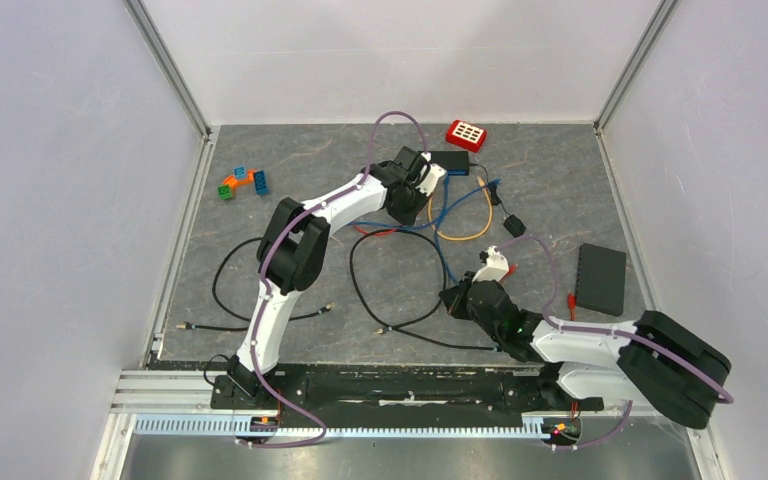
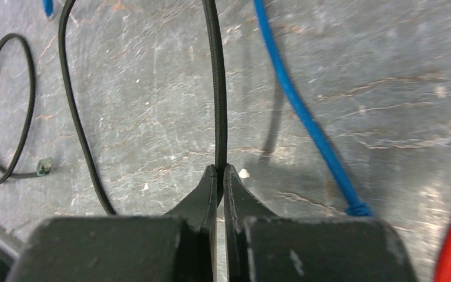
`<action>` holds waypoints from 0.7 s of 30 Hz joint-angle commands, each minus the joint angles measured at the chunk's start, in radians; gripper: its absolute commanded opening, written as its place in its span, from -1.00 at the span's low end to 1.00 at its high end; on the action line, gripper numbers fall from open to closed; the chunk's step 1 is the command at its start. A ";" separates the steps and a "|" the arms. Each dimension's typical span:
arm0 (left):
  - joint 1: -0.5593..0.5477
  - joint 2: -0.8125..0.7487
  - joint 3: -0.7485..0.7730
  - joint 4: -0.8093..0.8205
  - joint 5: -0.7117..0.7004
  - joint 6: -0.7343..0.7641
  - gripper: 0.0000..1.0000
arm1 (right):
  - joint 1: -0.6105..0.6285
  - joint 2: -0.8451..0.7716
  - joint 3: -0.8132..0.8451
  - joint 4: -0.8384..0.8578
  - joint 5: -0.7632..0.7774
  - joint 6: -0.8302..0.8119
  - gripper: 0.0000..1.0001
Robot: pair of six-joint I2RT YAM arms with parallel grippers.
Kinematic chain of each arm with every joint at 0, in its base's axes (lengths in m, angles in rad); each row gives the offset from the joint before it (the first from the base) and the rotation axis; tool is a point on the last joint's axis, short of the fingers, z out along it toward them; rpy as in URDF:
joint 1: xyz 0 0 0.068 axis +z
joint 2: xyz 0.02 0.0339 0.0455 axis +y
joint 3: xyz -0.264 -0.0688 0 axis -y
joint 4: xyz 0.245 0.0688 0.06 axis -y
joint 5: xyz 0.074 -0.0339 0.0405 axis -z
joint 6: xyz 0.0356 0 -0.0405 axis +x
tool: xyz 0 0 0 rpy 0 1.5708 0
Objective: Insert the plug into the switch port
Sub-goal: Pick up the connector from the center of the board.
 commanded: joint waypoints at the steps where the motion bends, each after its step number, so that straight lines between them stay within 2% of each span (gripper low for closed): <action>1: 0.009 -0.064 0.063 -0.022 -0.025 0.022 -0.95 | 0.003 -0.127 0.011 -0.169 0.186 -0.048 -1.00; 6: 0.013 -0.065 0.073 -0.024 -0.009 0.031 -0.96 | 0.003 -0.282 0.039 -0.324 0.293 -0.097 -1.00; 12: 0.018 -0.056 0.066 -0.025 -0.006 0.021 -0.95 | -0.005 -0.421 0.129 -0.478 0.542 -0.258 -1.00; 15: 0.018 -0.059 0.060 -0.025 0.013 0.014 -0.96 | -0.012 -0.450 0.190 -0.487 0.602 -0.347 -1.00; 16: 0.018 -0.061 0.057 -0.025 0.020 0.012 -0.96 | -0.027 -0.449 0.240 -0.469 0.613 -0.438 -1.00; 21: 0.019 -0.074 0.011 -0.002 0.022 0.001 -0.96 | -0.110 -0.418 0.375 -0.443 0.642 -0.634 -1.00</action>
